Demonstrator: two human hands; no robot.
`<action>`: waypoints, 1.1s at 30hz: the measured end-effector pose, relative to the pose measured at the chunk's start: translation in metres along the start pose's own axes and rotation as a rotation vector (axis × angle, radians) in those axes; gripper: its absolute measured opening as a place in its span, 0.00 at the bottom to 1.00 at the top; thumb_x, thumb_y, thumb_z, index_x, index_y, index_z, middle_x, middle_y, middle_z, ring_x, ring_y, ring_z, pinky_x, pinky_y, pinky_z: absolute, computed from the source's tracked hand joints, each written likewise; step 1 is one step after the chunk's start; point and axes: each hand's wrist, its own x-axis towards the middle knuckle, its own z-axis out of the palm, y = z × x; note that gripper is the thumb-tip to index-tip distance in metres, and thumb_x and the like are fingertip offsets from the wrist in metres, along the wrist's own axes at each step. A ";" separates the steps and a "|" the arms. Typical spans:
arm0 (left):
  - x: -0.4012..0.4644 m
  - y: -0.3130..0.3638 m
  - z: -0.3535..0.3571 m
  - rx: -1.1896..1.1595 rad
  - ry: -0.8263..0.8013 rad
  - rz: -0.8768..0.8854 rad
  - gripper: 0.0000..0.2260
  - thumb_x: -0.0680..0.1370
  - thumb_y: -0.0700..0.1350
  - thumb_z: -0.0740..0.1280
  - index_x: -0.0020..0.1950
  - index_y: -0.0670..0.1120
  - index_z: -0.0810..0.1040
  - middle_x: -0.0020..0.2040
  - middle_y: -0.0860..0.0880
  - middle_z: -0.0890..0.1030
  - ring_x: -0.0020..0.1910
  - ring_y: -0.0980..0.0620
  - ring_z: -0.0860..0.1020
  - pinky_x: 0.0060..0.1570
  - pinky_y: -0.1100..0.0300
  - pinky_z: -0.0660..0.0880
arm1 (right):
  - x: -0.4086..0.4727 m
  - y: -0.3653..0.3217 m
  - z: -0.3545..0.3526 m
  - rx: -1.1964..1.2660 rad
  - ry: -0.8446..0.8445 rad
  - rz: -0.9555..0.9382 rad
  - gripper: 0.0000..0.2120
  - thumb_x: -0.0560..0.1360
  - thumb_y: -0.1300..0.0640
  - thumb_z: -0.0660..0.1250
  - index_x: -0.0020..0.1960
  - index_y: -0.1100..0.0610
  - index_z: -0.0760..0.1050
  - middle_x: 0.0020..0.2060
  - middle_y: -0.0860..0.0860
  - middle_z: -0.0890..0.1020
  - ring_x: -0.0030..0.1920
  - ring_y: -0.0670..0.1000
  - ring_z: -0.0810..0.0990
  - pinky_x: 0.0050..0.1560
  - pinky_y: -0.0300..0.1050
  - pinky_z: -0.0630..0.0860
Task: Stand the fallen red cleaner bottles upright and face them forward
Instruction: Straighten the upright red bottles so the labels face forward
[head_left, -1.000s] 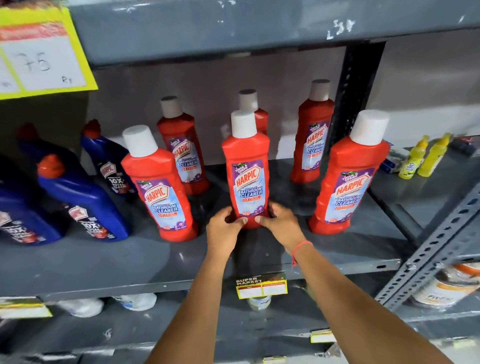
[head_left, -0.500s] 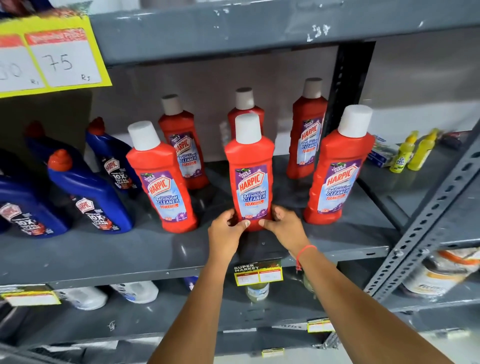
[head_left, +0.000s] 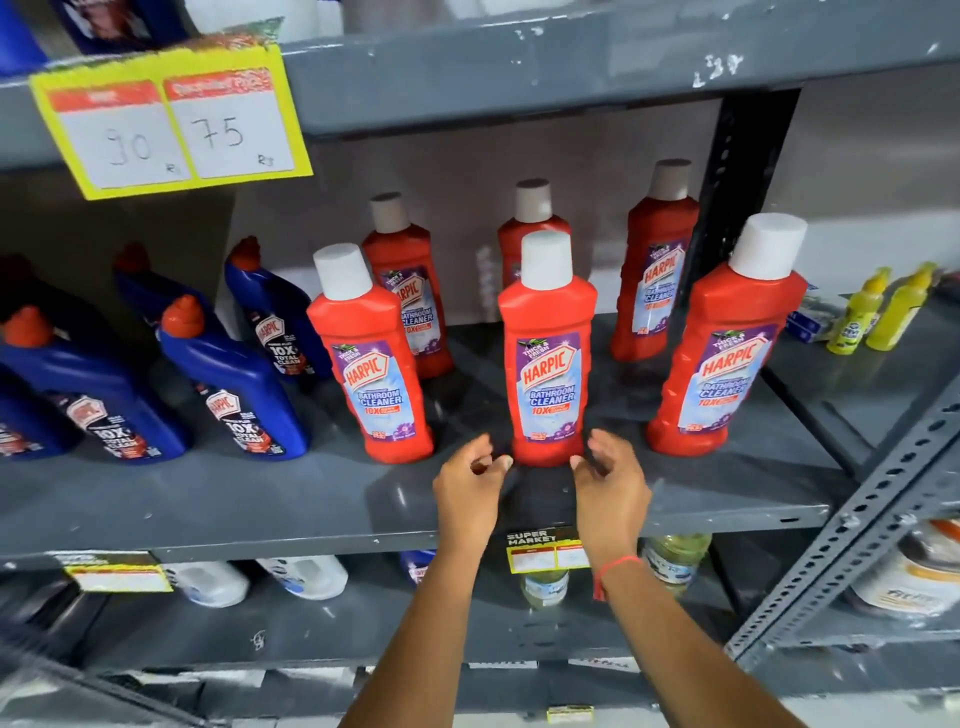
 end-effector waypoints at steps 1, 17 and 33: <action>-0.001 -0.004 -0.009 -0.007 0.067 0.002 0.13 0.71 0.39 0.69 0.56 0.42 0.77 0.52 0.45 0.82 0.50 0.50 0.79 0.52 0.61 0.72 | -0.011 0.000 0.005 0.030 0.046 -0.021 0.17 0.70 0.69 0.66 0.55 0.56 0.73 0.50 0.55 0.79 0.51 0.55 0.79 0.55 0.46 0.75; 0.072 -0.030 -0.108 0.005 0.031 0.046 0.16 0.71 0.38 0.68 0.58 0.44 0.75 0.55 0.44 0.81 0.49 0.50 0.77 0.45 0.68 0.74 | -0.017 -0.039 0.137 -0.235 -0.519 -0.034 0.23 0.70 0.59 0.69 0.64 0.63 0.70 0.63 0.59 0.76 0.61 0.53 0.75 0.60 0.39 0.67; 0.060 -0.033 -0.126 0.055 -0.104 0.049 0.14 0.70 0.41 0.69 0.55 0.47 0.76 0.53 0.47 0.81 0.49 0.51 0.78 0.50 0.59 0.72 | -0.042 -0.036 0.128 -0.302 -0.475 -0.099 0.12 0.70 0.61 0.69 0.52 0.63 0.75 0.52 0.58 0.82 0.46 0.52 0.78 0.47 0.42 0.72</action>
